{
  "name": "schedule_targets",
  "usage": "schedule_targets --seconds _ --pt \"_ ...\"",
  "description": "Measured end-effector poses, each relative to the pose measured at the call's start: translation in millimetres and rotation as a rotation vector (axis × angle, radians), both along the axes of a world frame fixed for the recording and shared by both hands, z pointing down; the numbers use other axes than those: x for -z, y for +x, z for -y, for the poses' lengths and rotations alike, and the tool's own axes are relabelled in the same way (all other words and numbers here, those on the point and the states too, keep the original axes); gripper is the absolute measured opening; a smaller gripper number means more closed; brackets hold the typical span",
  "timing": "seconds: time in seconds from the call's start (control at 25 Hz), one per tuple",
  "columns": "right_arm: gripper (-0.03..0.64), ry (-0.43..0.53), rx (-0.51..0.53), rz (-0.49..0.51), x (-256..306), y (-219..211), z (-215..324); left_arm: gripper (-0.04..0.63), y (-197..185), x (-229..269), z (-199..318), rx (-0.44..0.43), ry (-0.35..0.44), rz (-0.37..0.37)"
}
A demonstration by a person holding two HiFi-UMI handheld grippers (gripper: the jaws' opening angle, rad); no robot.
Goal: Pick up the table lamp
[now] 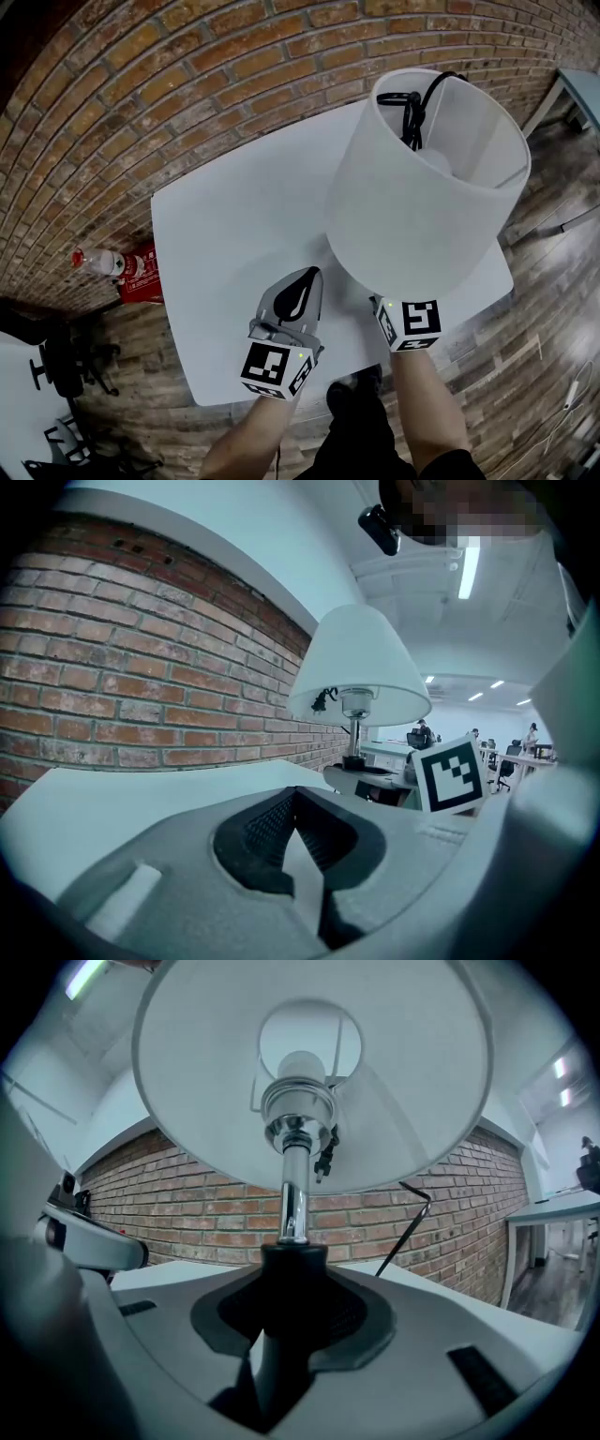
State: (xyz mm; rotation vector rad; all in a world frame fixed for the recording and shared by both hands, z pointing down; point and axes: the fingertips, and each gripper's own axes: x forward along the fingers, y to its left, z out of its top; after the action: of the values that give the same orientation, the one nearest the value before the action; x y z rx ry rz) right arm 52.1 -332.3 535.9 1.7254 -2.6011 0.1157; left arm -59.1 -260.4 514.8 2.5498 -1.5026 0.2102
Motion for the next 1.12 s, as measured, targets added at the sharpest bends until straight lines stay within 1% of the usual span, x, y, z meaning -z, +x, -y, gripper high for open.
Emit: schedule_targets --seconds 0.36,0.6,0.8,1.0,1.12 --pt "0.126 -0.045 0.069 -0.031 35.6 -2.4 -21.0 0.003 -4.2 44.9 -13.7 0.018 0.010 0.032" --pt "0.127 -0.050 0.143 -0.059 73.4 -2.5 -39.3 0.003 -1.1 58.4 -40.4 0.024 -0.033 0.061" --pt "0.127 -0.052 0.183 -0.047 114.5 6.8 -61.9 0.003 11.3 84.5 -63.3 0.028 -0.066 0.060" --pt "0.127 -0.093 0.231 0.012 148.5 12.5 -93.0 0.003 21.6 124.3 -94.2 0.005 -0.049 0.081" --pt "0.127 -0.089 0.277 0.013 167.9 10.0 -104.0 0.003 21.4 146.2 -100.9 0.026 -0.014 0.068"
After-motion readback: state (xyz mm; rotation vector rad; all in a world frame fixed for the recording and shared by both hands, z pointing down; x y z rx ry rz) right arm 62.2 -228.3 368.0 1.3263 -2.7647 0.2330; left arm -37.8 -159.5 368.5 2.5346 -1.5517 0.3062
